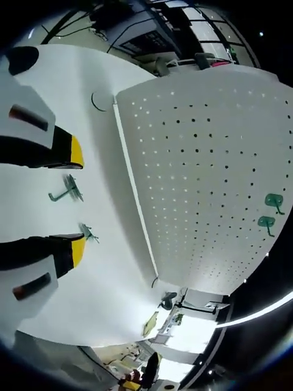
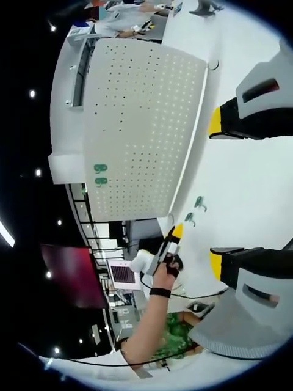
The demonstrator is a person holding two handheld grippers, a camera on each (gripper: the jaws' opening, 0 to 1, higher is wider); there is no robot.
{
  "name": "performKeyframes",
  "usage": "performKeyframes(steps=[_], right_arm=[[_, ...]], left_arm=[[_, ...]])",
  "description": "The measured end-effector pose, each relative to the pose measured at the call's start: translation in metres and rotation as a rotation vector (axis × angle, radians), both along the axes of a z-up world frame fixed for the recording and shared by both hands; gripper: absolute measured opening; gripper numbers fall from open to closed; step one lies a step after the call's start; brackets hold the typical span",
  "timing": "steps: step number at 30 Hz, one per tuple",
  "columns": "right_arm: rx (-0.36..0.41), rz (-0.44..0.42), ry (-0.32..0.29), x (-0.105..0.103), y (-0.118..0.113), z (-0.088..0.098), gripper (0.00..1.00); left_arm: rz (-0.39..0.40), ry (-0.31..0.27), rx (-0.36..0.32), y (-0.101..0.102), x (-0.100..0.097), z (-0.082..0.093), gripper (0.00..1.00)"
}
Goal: Insert the hook assembly into the mounting plate slot until the hook locks in place.
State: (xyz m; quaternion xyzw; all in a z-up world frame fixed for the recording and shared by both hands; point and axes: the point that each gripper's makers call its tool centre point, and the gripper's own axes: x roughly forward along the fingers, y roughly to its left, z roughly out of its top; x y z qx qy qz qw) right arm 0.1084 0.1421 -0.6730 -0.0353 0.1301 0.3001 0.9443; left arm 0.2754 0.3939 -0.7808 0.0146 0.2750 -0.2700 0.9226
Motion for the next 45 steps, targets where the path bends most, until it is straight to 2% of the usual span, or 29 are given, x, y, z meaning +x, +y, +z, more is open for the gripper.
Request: performKeyframes(steps=[2,11,14,16,26,32,42,45], right_arm=[[-0.024,-0.005,-0.002,0.000,-0.002,-0.003,0.72],[-0.011,-0.019,0.016,-0.003,-0.004,-0.006,0.72],[-0.016,-0.025,0.018,-0.002,-0.006,-0.006,0.72],[-0.009,-0.031,0.014,-0.002,-0.007,-0.005,0.72],[-0.015,-0.039,0.026,-0.001,-0.009,-0.007,0.72],[-0.019,-0.039,0.040,-0.003,-0.011,-0.011,0.72],[-0.021,-0.039,0.051,0.000,-0.009,-0.014,0.72],[-0.024,-0.035,0.055,0.001,-0.007,-0.016,0.72]], left_arm=[[0.010,0.013,0.009,0.003,0.003,-0.005,0.41],[0.039,0.053,0.045,0.014,0.011,-0.022,0.33],[0.042,0.066,0.077,0.019,0.012,-0.029,0.32],[0.056,0.069,0.072,0.020,0.013,-0.031,0.30],[0.045,0.074,0.081,0.019,0.019,-0.038,0.18],[0.033,0.085,0.097,0.018,0.021,-0.046,0.19],[-0.006,0.064,0.095,0.008,0.024,-0.047,0.13],[-0.006,0.083,0.093,0.007,0.022,-0.050,0.11]])
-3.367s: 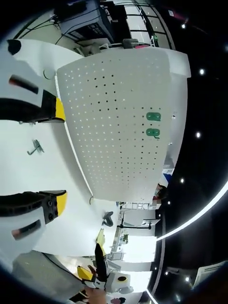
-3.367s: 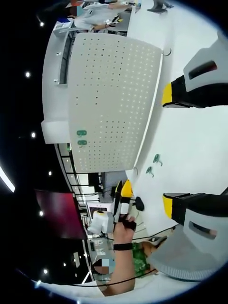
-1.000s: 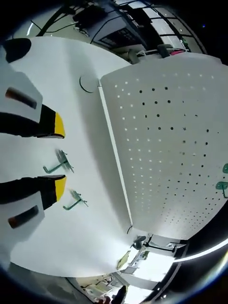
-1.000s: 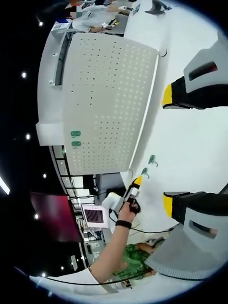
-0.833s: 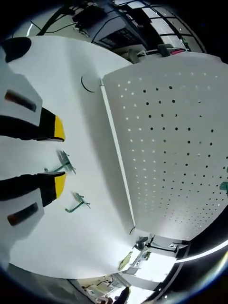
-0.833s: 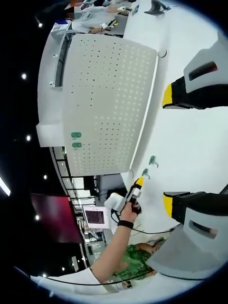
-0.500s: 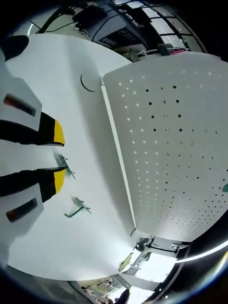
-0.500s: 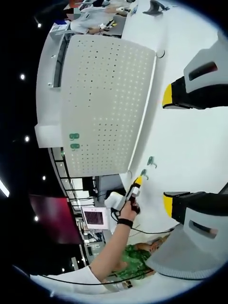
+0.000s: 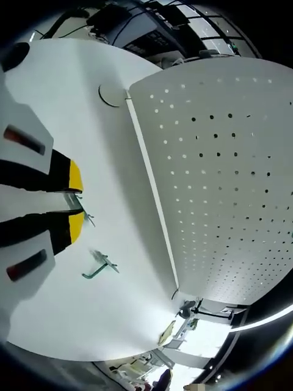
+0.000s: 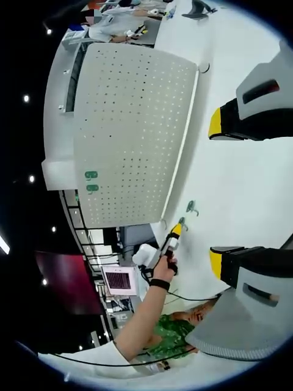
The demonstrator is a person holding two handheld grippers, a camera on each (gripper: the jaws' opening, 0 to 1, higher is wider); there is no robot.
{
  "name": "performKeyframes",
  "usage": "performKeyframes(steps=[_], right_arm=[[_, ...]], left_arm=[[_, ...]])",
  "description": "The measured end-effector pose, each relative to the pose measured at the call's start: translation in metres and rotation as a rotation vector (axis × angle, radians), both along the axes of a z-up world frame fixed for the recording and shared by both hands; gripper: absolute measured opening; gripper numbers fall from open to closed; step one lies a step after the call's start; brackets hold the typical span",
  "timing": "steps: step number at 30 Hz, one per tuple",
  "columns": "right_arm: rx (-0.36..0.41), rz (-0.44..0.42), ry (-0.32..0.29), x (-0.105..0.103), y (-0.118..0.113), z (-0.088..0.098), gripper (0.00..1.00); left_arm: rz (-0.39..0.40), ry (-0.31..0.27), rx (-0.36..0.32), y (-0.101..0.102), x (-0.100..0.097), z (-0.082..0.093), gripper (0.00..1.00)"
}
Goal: Insert the hook assembly into the mounting plate slot until the hook locks in place.
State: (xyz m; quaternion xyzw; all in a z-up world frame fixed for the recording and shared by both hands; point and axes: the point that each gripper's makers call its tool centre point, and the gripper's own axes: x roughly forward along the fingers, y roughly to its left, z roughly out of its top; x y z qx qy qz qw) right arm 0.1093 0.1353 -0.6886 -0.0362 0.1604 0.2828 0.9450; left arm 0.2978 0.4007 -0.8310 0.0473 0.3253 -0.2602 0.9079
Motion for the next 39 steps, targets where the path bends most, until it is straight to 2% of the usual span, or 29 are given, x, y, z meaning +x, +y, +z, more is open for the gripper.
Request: performKeyframes(steps=[20,29,32,39], right_arm=[[0.002,0.017,-0.011,0.001,0.006,0.004,0.72],[0.003,0.034,-0.012,0.001,0.012,0.004,0.71],[0.001,0.043,-0.012,0.001,0.013,0.004,0.71],[0.005,0.046,-0.016,0.001,0.013,0.006,0.71]], left_arm=[[0.040,0.014,-0.070,-0.002,-0.010,0.002,0.04],[0.033,0.016,-0.126,-0.009,-0.019,0.013,0.02],[0.025,0.012,-0.117,-0.011,-0.022,0.015,0.02],[0.032,0.030,-0.158,-0.014,-0.029,0.021,0.01]])
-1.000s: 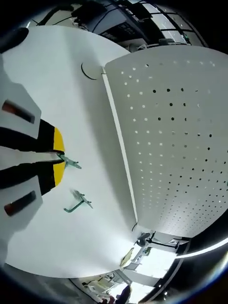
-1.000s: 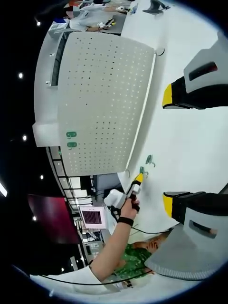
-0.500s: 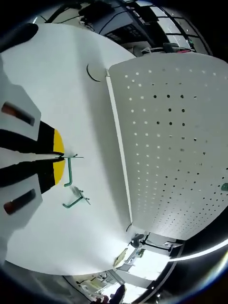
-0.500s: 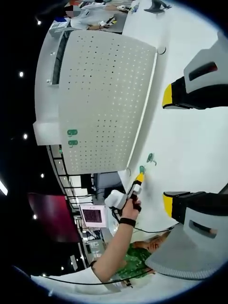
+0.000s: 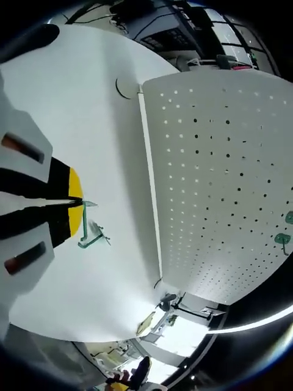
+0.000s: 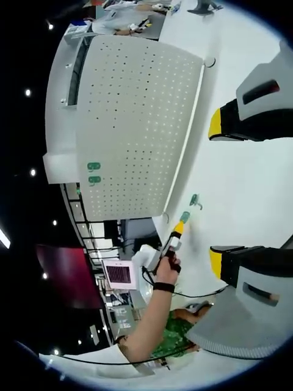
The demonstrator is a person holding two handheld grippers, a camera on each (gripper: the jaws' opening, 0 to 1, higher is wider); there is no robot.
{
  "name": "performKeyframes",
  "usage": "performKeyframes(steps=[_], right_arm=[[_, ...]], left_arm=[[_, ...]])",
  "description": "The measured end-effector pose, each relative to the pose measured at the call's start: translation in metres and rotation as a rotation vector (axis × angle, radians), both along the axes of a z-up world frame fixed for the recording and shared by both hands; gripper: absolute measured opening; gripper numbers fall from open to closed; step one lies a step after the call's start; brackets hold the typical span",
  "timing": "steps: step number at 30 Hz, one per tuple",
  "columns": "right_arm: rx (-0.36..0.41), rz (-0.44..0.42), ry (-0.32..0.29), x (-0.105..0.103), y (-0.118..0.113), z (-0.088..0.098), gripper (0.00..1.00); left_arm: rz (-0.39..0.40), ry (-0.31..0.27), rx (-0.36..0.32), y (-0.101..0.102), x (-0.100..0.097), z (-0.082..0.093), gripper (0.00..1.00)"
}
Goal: Insert the hook assembly into the mounting plate slot until the hook locks in place.
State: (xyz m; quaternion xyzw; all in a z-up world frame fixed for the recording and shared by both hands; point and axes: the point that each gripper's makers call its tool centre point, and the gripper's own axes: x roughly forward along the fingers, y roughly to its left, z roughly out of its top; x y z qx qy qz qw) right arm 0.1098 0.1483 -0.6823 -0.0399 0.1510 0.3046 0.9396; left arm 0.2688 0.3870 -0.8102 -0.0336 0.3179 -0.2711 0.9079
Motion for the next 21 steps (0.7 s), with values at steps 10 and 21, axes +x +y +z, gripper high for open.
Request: performKeyframes(steps=[10,21], right_arm=[[0.007,0.014,-0.007,0.000,0.005,0.001,0.70],[0.018,0.025,-0.016,0.000,0.009,0.004,0.70]], left_arm=[[0.018,0.020,-0.062,-0.010,-0.010,0.011,0.01],[0.005,0.012,-0.089,-0.023,-0.021,0.025,0.01]])
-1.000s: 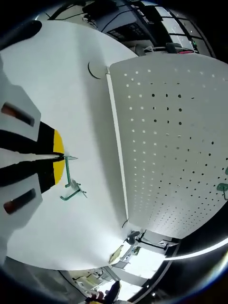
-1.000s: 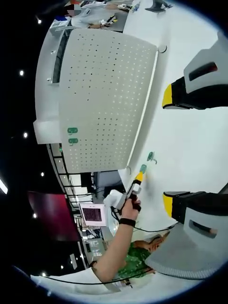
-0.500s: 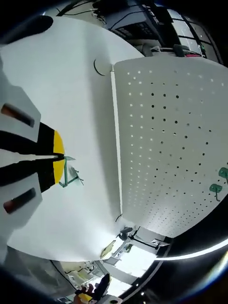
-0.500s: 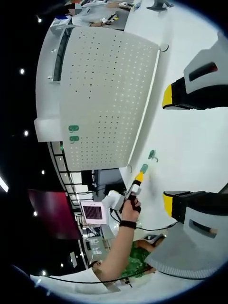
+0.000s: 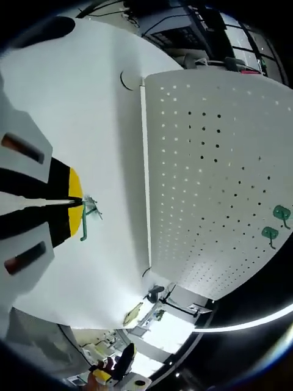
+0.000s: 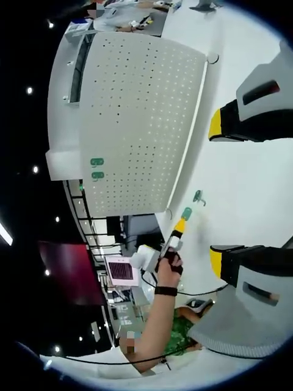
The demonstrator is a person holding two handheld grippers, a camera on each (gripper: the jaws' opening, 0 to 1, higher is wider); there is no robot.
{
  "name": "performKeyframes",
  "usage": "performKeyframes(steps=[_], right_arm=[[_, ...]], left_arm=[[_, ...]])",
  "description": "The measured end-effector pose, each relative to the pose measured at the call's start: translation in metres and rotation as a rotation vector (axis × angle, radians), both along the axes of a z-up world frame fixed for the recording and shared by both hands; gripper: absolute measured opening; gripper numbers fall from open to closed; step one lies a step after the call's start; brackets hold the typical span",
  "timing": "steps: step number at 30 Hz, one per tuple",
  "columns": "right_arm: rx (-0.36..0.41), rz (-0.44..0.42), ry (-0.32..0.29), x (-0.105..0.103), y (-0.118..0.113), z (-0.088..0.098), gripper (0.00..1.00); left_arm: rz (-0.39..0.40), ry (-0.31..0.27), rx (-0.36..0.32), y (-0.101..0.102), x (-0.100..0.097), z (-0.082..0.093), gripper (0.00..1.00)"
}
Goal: Insert the hook assembly into the mounting plate slot until the hook locks in place.
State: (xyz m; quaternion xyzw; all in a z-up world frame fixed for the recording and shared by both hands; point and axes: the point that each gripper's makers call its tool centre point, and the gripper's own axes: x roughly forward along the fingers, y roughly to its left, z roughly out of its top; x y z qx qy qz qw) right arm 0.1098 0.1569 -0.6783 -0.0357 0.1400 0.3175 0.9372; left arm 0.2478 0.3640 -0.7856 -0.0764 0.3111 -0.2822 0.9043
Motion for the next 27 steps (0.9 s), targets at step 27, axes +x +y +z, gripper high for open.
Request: performKeyframes(steps=[27], right_arm=[[0.025,0.089,-0.012,-0.008,0.018,0.004,0.67]], left_arm=[[-0.032,-0.032,-0.061,-0.027,-0.036,0.040,0.01]])
